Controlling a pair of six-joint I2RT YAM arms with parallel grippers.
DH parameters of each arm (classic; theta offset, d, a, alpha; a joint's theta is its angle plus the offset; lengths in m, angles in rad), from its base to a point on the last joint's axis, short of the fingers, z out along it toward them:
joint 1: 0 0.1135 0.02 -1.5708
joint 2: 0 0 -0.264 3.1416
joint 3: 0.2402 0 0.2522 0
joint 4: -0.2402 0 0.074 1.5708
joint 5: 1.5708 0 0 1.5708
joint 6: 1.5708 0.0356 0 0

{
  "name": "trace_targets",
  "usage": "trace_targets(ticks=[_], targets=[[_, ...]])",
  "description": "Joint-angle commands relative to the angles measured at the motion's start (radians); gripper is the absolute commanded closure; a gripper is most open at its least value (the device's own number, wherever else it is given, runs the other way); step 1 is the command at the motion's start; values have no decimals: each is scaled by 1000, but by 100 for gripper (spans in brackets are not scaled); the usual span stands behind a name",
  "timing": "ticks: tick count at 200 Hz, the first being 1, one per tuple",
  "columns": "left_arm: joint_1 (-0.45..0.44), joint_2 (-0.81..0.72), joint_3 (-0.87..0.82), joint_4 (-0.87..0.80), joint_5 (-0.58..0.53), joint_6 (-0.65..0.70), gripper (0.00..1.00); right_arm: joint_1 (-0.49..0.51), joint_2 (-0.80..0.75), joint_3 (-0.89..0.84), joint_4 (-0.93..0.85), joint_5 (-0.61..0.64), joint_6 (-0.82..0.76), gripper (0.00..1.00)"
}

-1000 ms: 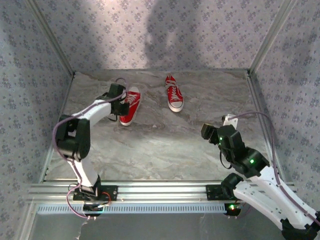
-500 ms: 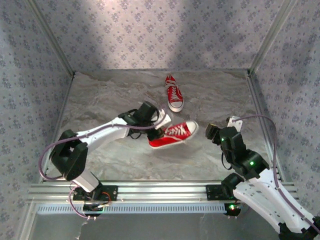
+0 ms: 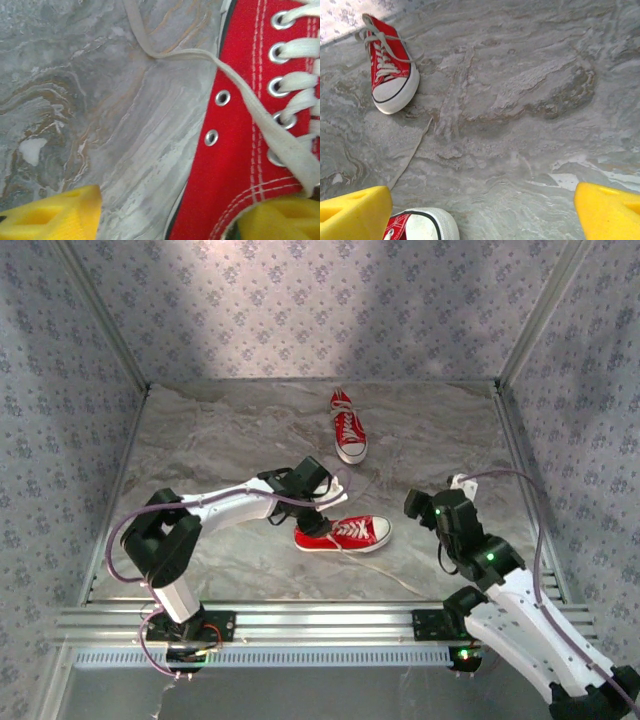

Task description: Tie the shoes

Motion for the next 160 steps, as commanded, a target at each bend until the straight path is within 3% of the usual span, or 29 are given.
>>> trace_targets(ticks=[1, 48, 107, 160], targets=[[-10, -124, -20, 4, -45, -103, 26, -9, 70, -10, 64, -109, 0, 5], [-134, -302, -184, -18, -178, -300, 6, -12, 275, 11, 159, -252, -44, 8], [-213, -230, -231, -65, -253, -443, 10, -17, 495, 63, 202, -440, -64, 23], [-195, -132, -205, -106, -424, -518, 7, -13, 600, 92, 190, -479, -55, 31]])
